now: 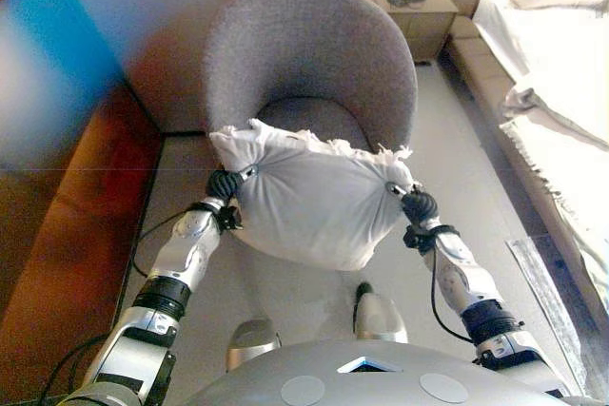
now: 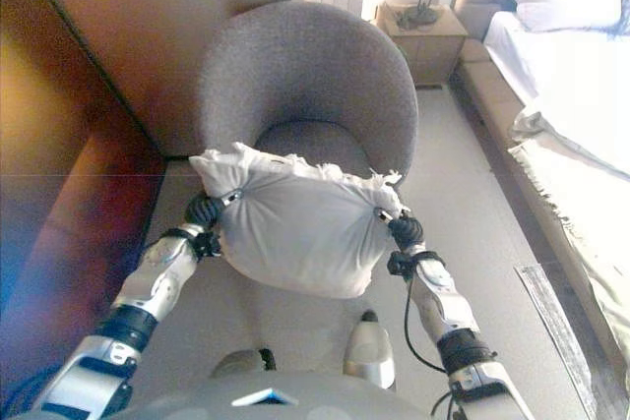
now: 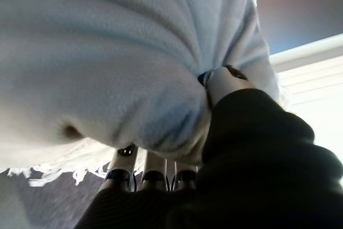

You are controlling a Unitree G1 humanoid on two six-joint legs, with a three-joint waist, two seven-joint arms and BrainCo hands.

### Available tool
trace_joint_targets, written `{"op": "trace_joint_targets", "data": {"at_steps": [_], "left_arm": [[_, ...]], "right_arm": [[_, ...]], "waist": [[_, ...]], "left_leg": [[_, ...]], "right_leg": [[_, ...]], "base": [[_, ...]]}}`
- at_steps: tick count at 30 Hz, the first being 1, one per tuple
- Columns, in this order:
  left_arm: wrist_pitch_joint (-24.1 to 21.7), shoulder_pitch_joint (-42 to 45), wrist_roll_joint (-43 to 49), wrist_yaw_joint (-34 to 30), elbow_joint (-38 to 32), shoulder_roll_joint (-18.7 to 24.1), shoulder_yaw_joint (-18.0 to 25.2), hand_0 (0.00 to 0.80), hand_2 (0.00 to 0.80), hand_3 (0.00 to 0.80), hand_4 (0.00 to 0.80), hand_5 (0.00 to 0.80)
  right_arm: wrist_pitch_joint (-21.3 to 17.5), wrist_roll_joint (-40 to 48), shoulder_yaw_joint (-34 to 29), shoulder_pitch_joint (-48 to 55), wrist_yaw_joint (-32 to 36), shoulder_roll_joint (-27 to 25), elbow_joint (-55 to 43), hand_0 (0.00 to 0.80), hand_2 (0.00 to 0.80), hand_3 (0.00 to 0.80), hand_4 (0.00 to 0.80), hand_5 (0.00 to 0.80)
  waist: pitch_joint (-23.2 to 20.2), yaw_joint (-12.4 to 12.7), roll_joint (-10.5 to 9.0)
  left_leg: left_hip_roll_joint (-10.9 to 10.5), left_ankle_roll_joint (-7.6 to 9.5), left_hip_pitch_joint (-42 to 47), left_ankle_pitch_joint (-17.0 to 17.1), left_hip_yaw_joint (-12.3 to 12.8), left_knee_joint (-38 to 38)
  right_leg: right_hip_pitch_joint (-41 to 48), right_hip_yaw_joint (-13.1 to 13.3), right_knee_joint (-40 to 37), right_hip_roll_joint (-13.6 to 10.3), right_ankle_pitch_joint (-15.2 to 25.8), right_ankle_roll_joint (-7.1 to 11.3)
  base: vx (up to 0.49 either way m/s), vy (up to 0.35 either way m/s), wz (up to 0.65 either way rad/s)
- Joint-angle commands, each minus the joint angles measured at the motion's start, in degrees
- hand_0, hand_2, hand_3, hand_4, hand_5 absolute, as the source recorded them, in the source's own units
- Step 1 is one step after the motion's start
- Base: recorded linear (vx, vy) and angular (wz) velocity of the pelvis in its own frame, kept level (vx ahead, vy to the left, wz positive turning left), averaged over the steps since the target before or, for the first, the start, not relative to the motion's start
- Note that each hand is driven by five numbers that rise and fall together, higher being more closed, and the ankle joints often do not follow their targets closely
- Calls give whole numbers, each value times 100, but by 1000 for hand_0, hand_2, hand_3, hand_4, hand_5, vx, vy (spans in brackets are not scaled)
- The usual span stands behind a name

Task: Pick up the cushion and take it to the sofa

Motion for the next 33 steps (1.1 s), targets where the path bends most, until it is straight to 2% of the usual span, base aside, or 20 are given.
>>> {"op": "trace_joint_targets", "data": {"at_steps": [1,3,5,6,8,11,13,15,17,19,24,26,28,30,33], "left_arm": [[-447,-397,64,-381,-595,-158,123,800,800,800,800,800],[-543,-332,83,-406,-612,-172,194,800,800,800,800,800],[-519,-215,-70,-489,-691,-150,324,800,800,800,800,800],[-491,-135,-161,-522,-725,-130,391,800,800,800,800,800],[-345,14,-153,-527,-898,-88,545,800,800,800,800,800],[-339,96,-188,-445,-1006,-84,615,800,800,800,800,800],[-322,98,-198,-423,-1069,-149,634,800,800,800,800,800],[-332,25,-196,-442,-1051,-216,566,800,800,800,800,800],[-350,-2,-137,-474,-1085,-251,496,800,800,800,800,800],[-335,-35,-146,-459,-1133,-240,444,800,800,800,800,800],[-389,-279,-341,-398,-999,-282,327,800,800,800,800,800],[-433,-303,-341,-263,-1019,-328,269,800,800,800,800,800],[-460,-260,-353,-192,-1061,-346,258,800,800,800,800,800],[-489,-203,-352,-219,-1036,-352,300,800,800,800,800,800],[-492,-164,-424,-313,-968,-350,361,800,800,800,800,800]], "right_arm": [[-464,374,-323,-205,376,2,-649,800,800,800,800,800],[-512,346,-324,-197,466,-31,-659,800,800,800,800,800],[-368,308,-327,-208,449,-76,-770,800,800,800,800,800],[-265,283,-311,-195,405,-97,-833,800,800,800,800,800],[-76,225,-263,-211,392,-159,-895,800,800,800,800,800],[-15,164,-216,-243,526,-212,-853,800,800,800,800,800],[-41,140,-223,-195,530,-266,-872,800,800,800,800,800],[-143,157,-251,-176,529,-259,-801,800,800,800,800,800],[-224,169,-273,-163,497,-236,-795,800,800,800,800,800],[-216,162,-313,-171,440,-239,-861,800,800,800,800,800],[-132,29,-363,-222,359,-384,-1014,800,800,800,800,800],[-96,-37,-281,-259,358,-432,-1113,800,800,800,800,800],[-37,-33,-243,-271,339,-455,-1211,800,800,800,800,800],[-11,-19,-277,-250,352,-451,-1237,800,800,800,800,800],[-11,-46,-372,-203,398,-405,-1235,800,800,800,800,800]], "waist": [[-148,-178,-138],[-204,-206,-158],[-324,-238,-126],[-399,-260,-78],[-543,-279,49],[-668,-279,81],[-703,-270,25],[-664,-235,-43],[-618,-185,-61],[-591,-145,-29],[-459,35,189],[-398,159,242],[-359,252,268],[-346,300,289],[-367,297,333]], "left_leg": [[-437,359,1086,-1195,138,242],[-345,314,1121,-1261,133,393],[-115,189,1280,-1087,256,468],[34,96,1413,-839,269,441],[400,-198,1436,29,237,657],[603,-373,1196,731,276,1433],[630,-348,753,863,285,2152],[675,-205,319,727,333,2351],[623,-89,212,611,345,1913],[569,-77,261,693,348,1268],[485,-315,-160,1147,156,-353],[504,-397,-428,1405,-38,-846],[546,-431,-620,1559,-107,-1157],[587,-432,-727,1556,-8,-1296],[596,-401,-787,1466,283,-1163]], "right_leg": [[-662,120,-225,29,1389,107],[-531,136,-252,65,1332,67],[-520,93,84,145,1222,7],[-535,106,257,232,1130,-29],[-436,155,429,551,786,-182],[-169,157,385,852,541,-493],[46,165,360,938,416,-716],[263,115,375,974,282,-828],[468,82,361,1031,141,-831],[613,36,350,1110,-18,-811],[1058,-31,342,1255,-499,-716],[1295,62,293,1298,-655,-718],[1502,151,263,1303,-784,-728],[1666,160,285,1271,-916,-729],[1736,-4,402,1193,-1075,-703]], "base": [[444,-235,64],[424,-196,50],[476,-172,17],[478,-171,1],[411,-197,-20],[352,-230,-13],[308,-207,0],[257,-115,4],[228,-9,11],[198,53,24],[210,93,28],[242,91,19],[256,99,-31],[241,113,-68],[179,144,-36]]}}
